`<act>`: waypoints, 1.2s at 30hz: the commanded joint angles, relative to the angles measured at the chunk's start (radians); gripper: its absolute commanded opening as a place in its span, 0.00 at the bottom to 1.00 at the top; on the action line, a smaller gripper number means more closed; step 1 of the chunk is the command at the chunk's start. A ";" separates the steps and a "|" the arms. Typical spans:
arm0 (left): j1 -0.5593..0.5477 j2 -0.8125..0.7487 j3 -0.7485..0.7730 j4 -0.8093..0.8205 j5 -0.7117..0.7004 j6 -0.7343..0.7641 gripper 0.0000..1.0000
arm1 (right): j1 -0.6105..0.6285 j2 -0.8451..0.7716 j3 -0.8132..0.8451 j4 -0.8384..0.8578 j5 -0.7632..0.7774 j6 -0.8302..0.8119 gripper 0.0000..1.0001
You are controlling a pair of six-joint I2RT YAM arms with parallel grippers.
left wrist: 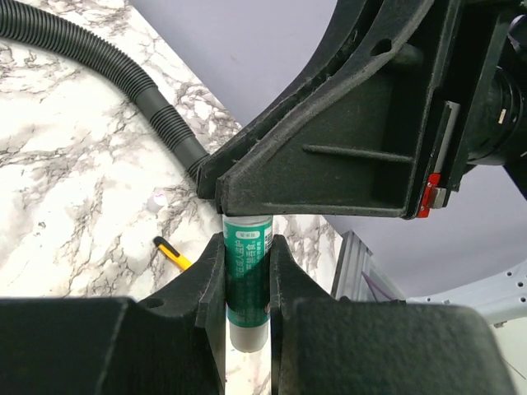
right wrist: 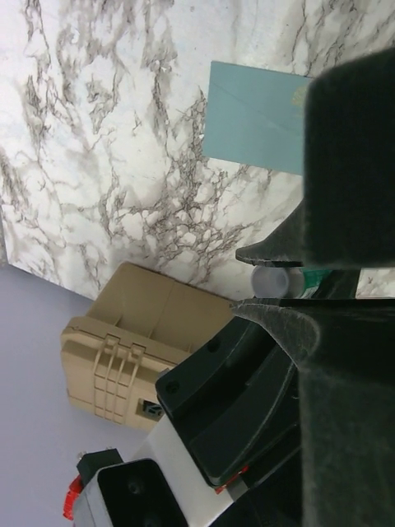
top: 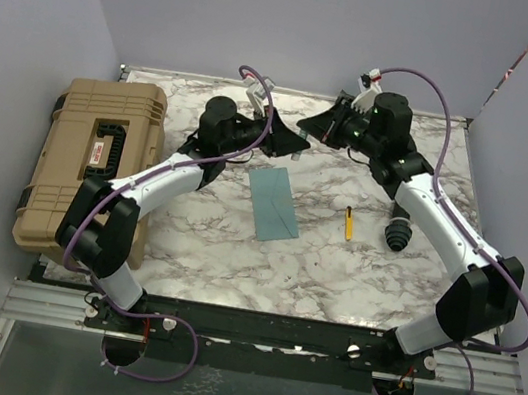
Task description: Place the letter into the envelope and seal it
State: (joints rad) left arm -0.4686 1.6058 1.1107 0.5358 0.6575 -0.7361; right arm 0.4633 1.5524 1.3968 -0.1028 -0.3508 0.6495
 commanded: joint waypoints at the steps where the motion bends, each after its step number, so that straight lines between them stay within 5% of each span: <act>1: 0.008 -0.028 0.032 -0.014 0.033 -0.025 0.00 | -0.020 -0.006 0.000 0.055 -0.196 -0.060 0.00; 8: 0.002 -0.058 0.098 -0.012 0.301 -0.110 0.00 | -0.106 -0.066 -0.073 0.407 -0.731 -0.062 0.00; 12: -0.007 -0.097 0.080 0.062 0.394 -0.112 0.00 | -0.106 -0.028 -0.124 0.863 -0.970 0.238 0.00; 15: -0.018 -0.121 0.080 0.099 0.432 -0.103 0.00 | -0.106 -0.001 -0.091 0.961 -1.036 0.318 0.00; 17: -0.018 -0.125 0.078 0.101 0.407 -0.099 0.00 | -0.106 -0.016 -0.046 0.726 -0.951 0.157 0.07; 19: -0.017 -0.117 0.077 0.100 0.370 -0.102 0.00 | -0.101 -0.035 0.033 0.338 -0.729 -0.073 0.44; 23: -0.016 -0.112 0.054 0.065 0.192 -0.085 0.00 | -0.095 -0.053 0.095 0.041 -0.290 -0.088 0.70; 28: -0.025 -0.083 0.072 0.029 0.032 -0.141 0.00 | -0.072 -0.119 0.017 0.055 -0.138 0.081 0.73; 36: -0.041 -0.082 0.077 -0.057 -0.049 -0.096 0.00 | -0.049 -0.107 0.043 -0.040 -0.095 0.083 0.66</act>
State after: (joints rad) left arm -0.5034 1.5188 1.1759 0.5304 0.6910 -0.8551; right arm 0.4015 1.4479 1.4269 -0.0647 -0.5045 0.7193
